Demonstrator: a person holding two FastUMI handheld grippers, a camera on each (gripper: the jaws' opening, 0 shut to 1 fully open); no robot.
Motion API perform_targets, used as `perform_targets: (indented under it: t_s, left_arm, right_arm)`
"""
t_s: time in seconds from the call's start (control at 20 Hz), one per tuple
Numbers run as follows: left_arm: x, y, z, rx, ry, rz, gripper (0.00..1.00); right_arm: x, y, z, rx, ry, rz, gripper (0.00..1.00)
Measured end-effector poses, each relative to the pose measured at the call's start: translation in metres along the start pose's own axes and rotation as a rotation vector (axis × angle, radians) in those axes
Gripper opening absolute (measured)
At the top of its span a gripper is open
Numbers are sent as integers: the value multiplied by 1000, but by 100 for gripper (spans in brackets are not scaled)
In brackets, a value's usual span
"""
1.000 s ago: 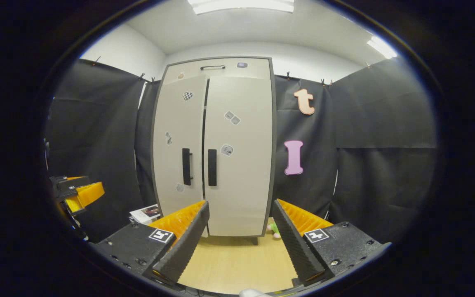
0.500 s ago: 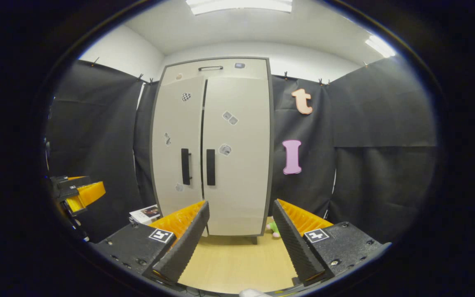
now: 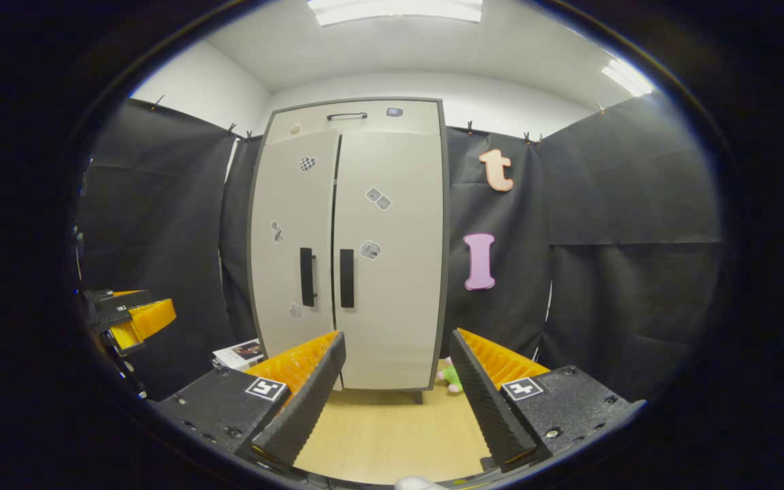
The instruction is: Grab one shoe with the right hand and put it into the shoe cabinet, grab the other shoe with the left hand and put it into the shoe cabinet; then close the right door with the right hand and the left door with the left hand.
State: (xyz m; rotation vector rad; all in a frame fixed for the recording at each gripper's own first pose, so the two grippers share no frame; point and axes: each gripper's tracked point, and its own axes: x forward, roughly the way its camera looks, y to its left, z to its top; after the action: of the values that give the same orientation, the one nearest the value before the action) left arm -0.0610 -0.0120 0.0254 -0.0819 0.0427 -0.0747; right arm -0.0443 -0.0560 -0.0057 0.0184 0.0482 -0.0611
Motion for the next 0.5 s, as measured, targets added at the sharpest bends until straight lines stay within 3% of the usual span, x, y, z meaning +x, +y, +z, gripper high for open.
perform_targets:
  t_s: [0.5]
  left_arm:
    - [-5,6,-2,7,5,28,96]
  right_arm:
    - [-4,6,3,7,-11,26,100]
